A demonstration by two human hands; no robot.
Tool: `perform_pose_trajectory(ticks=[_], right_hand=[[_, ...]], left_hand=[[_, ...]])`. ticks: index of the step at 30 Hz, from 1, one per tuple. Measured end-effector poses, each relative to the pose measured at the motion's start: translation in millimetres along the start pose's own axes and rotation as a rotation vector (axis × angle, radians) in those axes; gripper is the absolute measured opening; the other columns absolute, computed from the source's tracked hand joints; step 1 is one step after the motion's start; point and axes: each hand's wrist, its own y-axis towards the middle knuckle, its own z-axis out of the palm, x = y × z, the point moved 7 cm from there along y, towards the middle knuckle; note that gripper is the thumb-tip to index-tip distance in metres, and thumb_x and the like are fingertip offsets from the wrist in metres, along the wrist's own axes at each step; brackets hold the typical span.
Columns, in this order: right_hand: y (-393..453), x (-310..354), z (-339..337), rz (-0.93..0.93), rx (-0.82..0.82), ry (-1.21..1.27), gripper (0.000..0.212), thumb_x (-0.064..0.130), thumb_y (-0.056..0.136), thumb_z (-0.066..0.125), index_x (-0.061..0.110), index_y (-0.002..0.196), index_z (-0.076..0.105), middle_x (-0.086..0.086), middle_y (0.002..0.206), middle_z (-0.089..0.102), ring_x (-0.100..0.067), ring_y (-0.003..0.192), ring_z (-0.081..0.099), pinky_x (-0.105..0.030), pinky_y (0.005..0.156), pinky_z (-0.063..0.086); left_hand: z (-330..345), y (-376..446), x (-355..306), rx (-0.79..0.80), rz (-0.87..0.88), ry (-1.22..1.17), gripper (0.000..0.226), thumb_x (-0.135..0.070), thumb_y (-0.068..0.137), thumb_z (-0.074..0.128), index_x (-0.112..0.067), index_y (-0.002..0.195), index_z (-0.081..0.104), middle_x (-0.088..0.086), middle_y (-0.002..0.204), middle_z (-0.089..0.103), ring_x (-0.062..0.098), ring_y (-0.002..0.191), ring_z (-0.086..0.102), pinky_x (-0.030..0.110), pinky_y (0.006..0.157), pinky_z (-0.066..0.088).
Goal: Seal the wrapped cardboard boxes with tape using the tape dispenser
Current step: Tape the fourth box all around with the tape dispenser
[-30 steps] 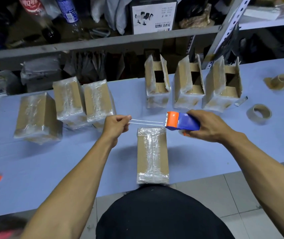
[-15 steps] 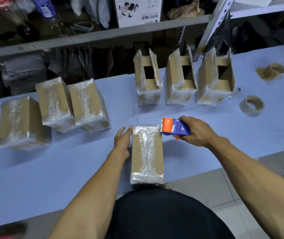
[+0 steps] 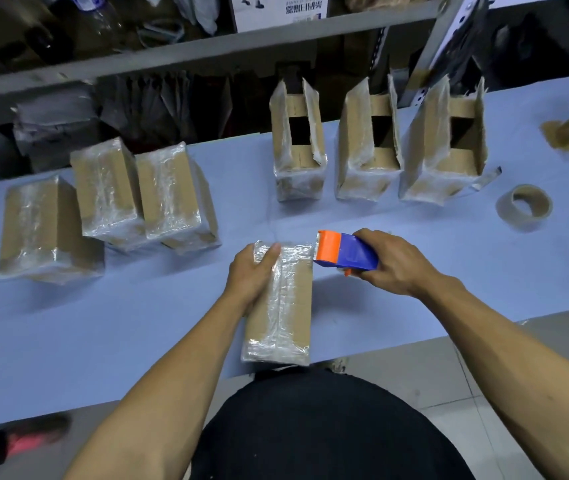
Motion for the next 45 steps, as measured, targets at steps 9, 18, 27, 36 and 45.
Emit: perform_pose_trajectory(ticks=[9,18,27,36,45], right_hand=[[-17.3,-35.8,-7.5,0.031,0.024,0.006,0.044,0.057,0.078,0.073,0.035,0.107,0.049,0.014,0.091,0.057,-0.013,0.076,0.053,-0.021,0.059,0.037],[16.9,12.0,7.1,0.05,0.059,-0.453,0.038,0.026,0.077,0.064,0.019,0.113,0.053,-0.006,0.093,0.058,-0.029,0.081,0.055,-0.032,0.067,0.033],[43.5,64.0,32.3,0.205,0.081,-0.689,0.03,0.009,0.077,0.064,0.014,0.106,0.055,-0.007,0.099,0.06,-0.027,0.089,0.059,-0.034,0.075,0.034],[24.5,13.8,78.0,0.376,0.1,-0.399,0.083,0.009,0.088,0.056,0.004,0.155,0.006,-0.022,0.131,0.042,-0.036,0.112,0.047,-0.041,0.092,0.037],[25.9,69.4,61.6,0.388,-0.284,0.751,0.024,0.031,0.101,0.049,0.021,0.105,0.07,0.011,0.103,0.068,-0.009,0.1,0.06,-0.031,0.089,0.045]], left_hand=[[-1.9,-1.2,-2.1,0.017,-0.002,-0.122,0.034,-0.052,0.086,0.07,-0.019,0.096,0.07,0.002,0.096,0.076,0.027,0.097,0.071,0.053,0.096,0.054],[1.5,2.0,-0.1,0.018,-0.033,-0.11,0.042,-0.05,0.087,0.072,-0.024,0.12,0.065,-0.001,0.115,0.071,0.019,0.108,0.067,0.046,0.102,0.052],[3.4,3.7,0.3,0.017,-0.049,-0.132,0.067,-0.07,0.069,0.068,-0.029,0.121,0.064,-0.001,0.116,0.071,0.02,0.105,0.068,0.047,0.098,0.055],[4.2,5.2,16.3,0.103,-0.096,-0.077,0.069,-0.06,0.1,0.041,-0.028,0.158,0.023,-0.01,0.161,0.031,0.012,0.146,0.033,0.023,0.107,0.024],[-17.2,-7.6,4.6,-0.153,0.045,-0.245,0.014,-0.042,0.092,0.064,-0.03,0.089,0.072,-0.018,0.072,0.062,0.005,0.067,0.055,0.026,0.073,0.047]])
